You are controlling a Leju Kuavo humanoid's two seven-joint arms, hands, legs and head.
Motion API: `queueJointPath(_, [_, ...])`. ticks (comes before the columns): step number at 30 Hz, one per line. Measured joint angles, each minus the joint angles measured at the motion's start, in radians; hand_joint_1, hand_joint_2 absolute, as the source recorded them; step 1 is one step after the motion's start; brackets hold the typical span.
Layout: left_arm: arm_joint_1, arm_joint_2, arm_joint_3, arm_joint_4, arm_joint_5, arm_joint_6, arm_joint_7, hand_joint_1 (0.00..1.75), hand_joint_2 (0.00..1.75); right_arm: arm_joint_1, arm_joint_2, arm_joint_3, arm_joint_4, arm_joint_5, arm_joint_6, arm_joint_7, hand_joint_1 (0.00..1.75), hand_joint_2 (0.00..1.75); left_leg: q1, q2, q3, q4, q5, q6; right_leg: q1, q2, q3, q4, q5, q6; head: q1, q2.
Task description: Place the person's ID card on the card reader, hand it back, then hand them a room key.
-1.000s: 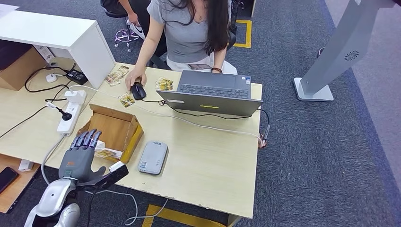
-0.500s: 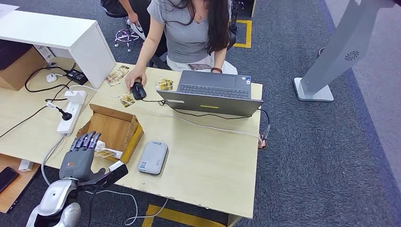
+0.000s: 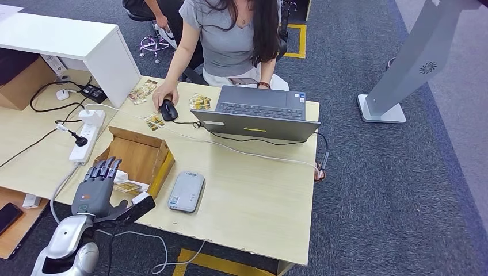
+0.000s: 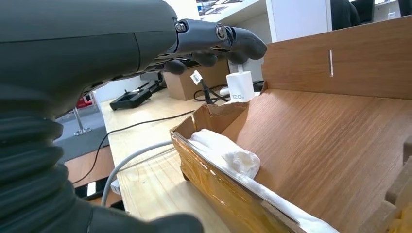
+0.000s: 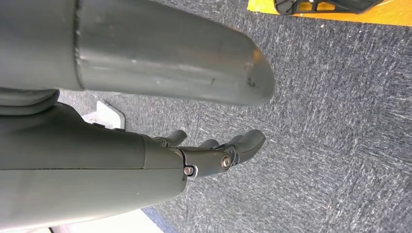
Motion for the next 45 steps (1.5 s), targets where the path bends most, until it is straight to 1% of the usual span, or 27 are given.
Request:
queueJointPath(6, [0.000,0.000,0.001,0.000,0.018,-0.017,-0.022,1.75,1.75,-0.002,0.000,-0.005,0.000,0.014,0.001,-0.003,0.00,0.00,0.000,0.000,0.000,0.000,0.000,0.000,0.000,0.000,0.000,0.000,0.000,0.000,0.000,0.000])
queueJointPath(21, [-0.020,-0.013,0.006,0.000,0.028,-0.044,-0.029,1.75,1.75,-0.004,0.000,-0.008,0.000,0.014,0.002,-0.004,0.00,0.00,0.000,0.000,0.000,0.000,0.000,0.000,0.000,0.000,0.000,0.000,0.000,0.000,0.000,0.000])
queueJointPath(27, [-0.029,-0.023,0.006,-0.009,0.054,-0.050,-0.038,1.75,1.75,-0.005,0.000,-0.008,0.000,0.014,0.000,-0.003,0.00,0.00,0.000,0.000,0.000,0.000,0.000,0.000,0.000,0.000,0.000,0.000,0.000,0.000,0.000,0.000])
queueJointPath(32, [-0.057,-0.056,0.001,-0.075,0.088,-0.070,-0.063,1.75,1.75,-0.007,0.000,-0.008,0.004,0.014,-0.013,-0.007,0.00,0.00,0.000,0.000,0.000,0.001,0.000,0.000,0.000,0.000,-0.001,0.000,0.000,0.000,0.000,0.000])
queueJointPath(37, [-0.125,-0.088,-0.053,-0.170,0.110,-0.117,-0.055,1.75,1.75,-0.018,-0.006,-0.002,0.036,0.014,-0.047,-0.007,0.00,0.00,0.000,0.000,0.000,0.001,0.000,0.000,0.000,0.000,0.000,0.000,0.001,0.000,0.000,0.000])
queueJointPath(40, [-0.151,-0.097,-0.079,-0.210,0.114,-0.127,-0.049,1.75,1.75,-0.023,-0.010,0.000,0.053,0.014,-0.054,-0.007,0.00,0.00,0.000,0.001,0.001,0.001,0.000,0.000,0.000,0.001,0.000,0.000,0.001,0.000,0.000,0.000])
queueJointPath(45, [-0.157,-0.103,-0.095,-0.235,0.119,-0.128,-0.046,1.75,1.75,-0.025,-0.016,0.000,0.070,0.014,-0.056,-0.007,0.00,0.00,0.000,0.001,0.001,0.000,0.000,0.000,0.000,0.001,0.000,0.000,0.001,0.000,0.000,0.000])
